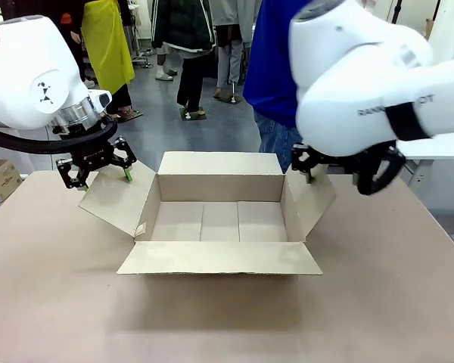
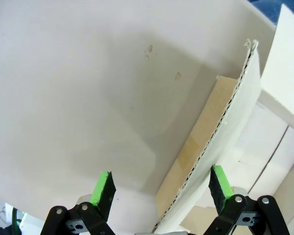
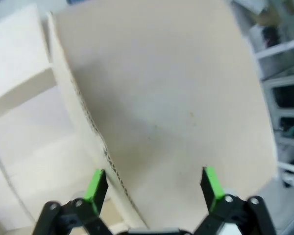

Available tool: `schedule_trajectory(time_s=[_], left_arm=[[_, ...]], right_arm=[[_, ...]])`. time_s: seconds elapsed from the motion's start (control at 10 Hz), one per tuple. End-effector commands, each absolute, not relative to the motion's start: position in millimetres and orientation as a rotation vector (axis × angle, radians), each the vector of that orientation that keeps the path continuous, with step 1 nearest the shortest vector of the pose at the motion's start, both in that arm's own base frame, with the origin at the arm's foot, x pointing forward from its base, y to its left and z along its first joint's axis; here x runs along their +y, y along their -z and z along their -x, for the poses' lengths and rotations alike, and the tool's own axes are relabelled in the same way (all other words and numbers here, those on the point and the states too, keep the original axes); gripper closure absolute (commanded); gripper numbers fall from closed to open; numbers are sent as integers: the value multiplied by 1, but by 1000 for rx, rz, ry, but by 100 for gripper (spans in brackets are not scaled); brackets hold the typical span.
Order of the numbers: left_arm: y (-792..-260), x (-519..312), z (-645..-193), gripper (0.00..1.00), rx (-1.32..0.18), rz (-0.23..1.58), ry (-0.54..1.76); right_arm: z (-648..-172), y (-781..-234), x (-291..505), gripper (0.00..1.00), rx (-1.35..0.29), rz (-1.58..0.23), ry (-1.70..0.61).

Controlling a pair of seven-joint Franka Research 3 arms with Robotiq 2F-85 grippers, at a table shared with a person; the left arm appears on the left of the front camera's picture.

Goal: Pack the gift set into the box.
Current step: Place both hands on the side flaps of the Package Box and spread them outward.

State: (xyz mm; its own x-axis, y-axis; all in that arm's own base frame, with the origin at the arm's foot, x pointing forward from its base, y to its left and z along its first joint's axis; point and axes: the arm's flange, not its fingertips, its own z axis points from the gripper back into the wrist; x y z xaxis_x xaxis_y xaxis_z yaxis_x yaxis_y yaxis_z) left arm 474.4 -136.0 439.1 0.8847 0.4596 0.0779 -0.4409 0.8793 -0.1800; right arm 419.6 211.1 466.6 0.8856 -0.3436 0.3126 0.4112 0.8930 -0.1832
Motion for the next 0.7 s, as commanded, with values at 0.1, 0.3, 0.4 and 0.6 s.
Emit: schedule_trajectory(time_s=[0.1, 0.3, 0.4, 0.6], left_arm=[[-441, -137, -473, 0, -127, 145, -485], [-441, -137, -473, 0, -127, 145, -485], [-441, -137, -473, 0, -127, 145, -485], [-441, -137, -473, 0, -127, 145, -485]], right_arm=[[-403, -436, 152, 0, -266, -25, 452], [-414, -459, 189, 0, -274, 193, 450], [-414, -459, 189, 0, -274, 193, 450], [-414, -459, 189, 0, -274, 193, 450]])
